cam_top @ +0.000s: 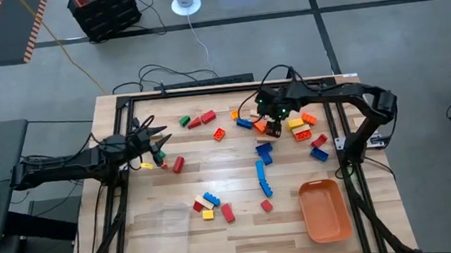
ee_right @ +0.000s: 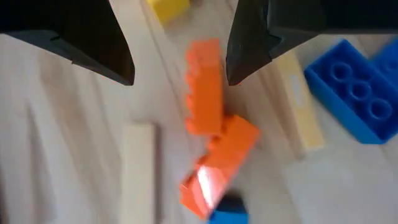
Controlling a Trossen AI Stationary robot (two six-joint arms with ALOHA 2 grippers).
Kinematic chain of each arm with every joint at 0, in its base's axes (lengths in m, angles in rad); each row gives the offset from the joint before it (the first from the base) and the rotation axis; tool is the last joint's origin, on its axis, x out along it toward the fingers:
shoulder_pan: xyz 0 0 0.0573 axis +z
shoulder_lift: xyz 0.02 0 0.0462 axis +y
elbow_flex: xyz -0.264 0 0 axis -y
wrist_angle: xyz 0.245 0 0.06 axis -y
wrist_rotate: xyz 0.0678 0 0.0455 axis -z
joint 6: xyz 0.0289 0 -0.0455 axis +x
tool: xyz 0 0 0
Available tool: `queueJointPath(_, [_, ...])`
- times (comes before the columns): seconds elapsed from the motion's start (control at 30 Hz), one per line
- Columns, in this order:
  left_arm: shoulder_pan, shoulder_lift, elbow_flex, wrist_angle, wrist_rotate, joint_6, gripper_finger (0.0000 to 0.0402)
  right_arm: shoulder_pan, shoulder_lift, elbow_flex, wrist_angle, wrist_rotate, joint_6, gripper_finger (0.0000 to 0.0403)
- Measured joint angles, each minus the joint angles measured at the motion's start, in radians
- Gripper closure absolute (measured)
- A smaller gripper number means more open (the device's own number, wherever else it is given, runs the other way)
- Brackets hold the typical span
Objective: Sort blocks by size
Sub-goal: Put the large orange game piece into the orange bin
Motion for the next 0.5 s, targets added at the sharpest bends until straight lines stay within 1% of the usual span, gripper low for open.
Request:
queueJointPath(0.1, [0.0, 0.0, 0.0, -0.006, 0.0, 0.001, 0.0259, 0.005, 0.0, -0.031, 0.02, -0.017, 0.0, 0.0116])
queueJointPath(0.23, [0.0, 0.0, 0.0, -0.015, 0.0, 0.004, 0.0259, -0.006, 0.0, -0.084, 0.098, -0.05, 0.008, 0.0116])
queueJointPath(0.5, [0.0, 0.0, 0.0, -0.019, 0.001, 0.005, 0.0259, -0.017, 0.001, -0.16, 0.186, -0.051, 0.007, 0.0121])
